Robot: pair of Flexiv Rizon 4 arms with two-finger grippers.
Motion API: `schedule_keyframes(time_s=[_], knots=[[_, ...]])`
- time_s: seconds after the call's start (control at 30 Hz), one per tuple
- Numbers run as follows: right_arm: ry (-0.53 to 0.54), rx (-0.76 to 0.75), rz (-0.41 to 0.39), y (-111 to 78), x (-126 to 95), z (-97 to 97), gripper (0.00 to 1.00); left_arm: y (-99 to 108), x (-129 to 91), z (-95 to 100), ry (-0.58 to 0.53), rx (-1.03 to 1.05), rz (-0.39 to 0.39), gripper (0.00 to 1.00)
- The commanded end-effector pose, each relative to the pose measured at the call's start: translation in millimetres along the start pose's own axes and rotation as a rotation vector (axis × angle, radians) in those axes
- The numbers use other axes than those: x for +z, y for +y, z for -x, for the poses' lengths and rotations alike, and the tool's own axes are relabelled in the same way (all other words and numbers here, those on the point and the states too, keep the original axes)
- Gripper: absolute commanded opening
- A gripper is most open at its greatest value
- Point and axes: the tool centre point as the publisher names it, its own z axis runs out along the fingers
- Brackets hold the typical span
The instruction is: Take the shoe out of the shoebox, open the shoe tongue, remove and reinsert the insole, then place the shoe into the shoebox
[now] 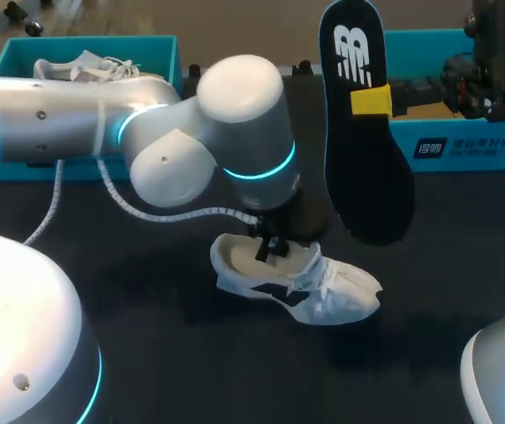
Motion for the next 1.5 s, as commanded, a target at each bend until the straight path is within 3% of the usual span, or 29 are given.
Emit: schedule_keyframes(time_s=[0.03,0.17,0.23,0.3,0.7,0.97,1.3,1.5], knots=[[0.002,0.001,-0.004,2.3,2.8,2.1,0.00,14.3,-39.6,-13.3,-0.034,0.167,-0.050,0.00],[0.002,0.001,-0.004,2.3,2.8,2.1,0.00,18.6,-61.7,-22.7,-0.033,0.472,-0.120,0.00],[0.002,0.001,-0.004,2.3,2.8,2.1,0.00,21.5,-68.2,-28.4,-0.100,0.615,-0.097,0.00],[0.002,0.001,-0.004,2.3,2.8,2.1,0.00,19.2,-70.0,-26.0,-0.212,0.563,-0.017,0.00],[0.002,0.001,-0.004,2.3,2.8,2.1,0.00,20.2,-70.4,-25.5,-0.212,0.601,-0.009,0.00],[0.002,0.001,-0.004,2.3,2.8,2.1,0.00,20.6,-71.0,-34.4,-0.071,0.914,-0.136,0.00],[0.002,0.001,-0.004,2.3,2.8,2.1,0.00,3.4,-60.3,-55.0,-0.031,1.028,-0.132,0.00],[0.002,0.001,-0.004,2.3,2.8,2.1,0.00,-5.3,-45.1,-56.9,-0.009,1.054,-0.143,0.00]])
